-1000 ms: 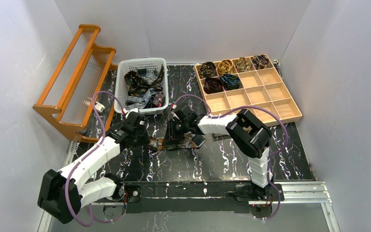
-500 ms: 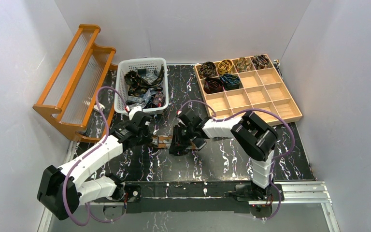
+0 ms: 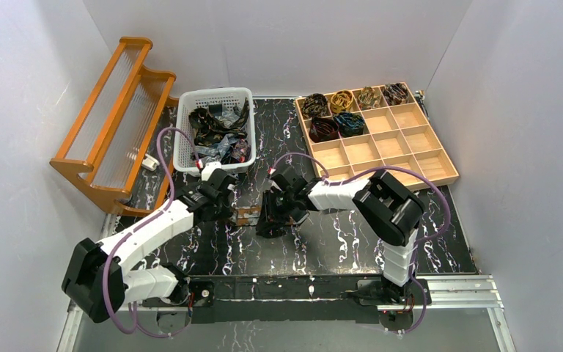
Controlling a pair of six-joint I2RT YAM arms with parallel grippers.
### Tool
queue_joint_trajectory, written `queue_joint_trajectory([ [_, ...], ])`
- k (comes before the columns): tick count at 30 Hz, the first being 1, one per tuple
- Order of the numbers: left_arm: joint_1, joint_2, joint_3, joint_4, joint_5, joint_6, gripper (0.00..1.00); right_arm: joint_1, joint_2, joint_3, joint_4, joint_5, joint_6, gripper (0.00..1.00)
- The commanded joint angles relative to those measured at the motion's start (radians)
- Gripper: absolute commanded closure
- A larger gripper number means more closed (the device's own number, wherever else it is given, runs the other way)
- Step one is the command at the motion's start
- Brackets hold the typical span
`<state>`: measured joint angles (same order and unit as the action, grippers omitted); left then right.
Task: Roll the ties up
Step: Roll the tie at the center of the board.
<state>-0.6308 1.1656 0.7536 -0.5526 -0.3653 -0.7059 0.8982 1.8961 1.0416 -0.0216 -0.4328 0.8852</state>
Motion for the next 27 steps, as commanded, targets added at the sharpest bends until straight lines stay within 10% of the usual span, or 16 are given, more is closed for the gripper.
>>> queue_joint_trajectory([
  [1, -0.046, 0.037, 0.075, -0.064, -0.121, 0.004, 0.74, -0.001, -0.101, 0.007, 0.027, 0.017, -0.019, 0.68],
  [27, -0.379, 0.578, 0.452, -0.320, -0.473, -0.163, 0.61, -0.251, -0.424, -0.233, -0.060, 0.216, -0.006, 0.58],
])
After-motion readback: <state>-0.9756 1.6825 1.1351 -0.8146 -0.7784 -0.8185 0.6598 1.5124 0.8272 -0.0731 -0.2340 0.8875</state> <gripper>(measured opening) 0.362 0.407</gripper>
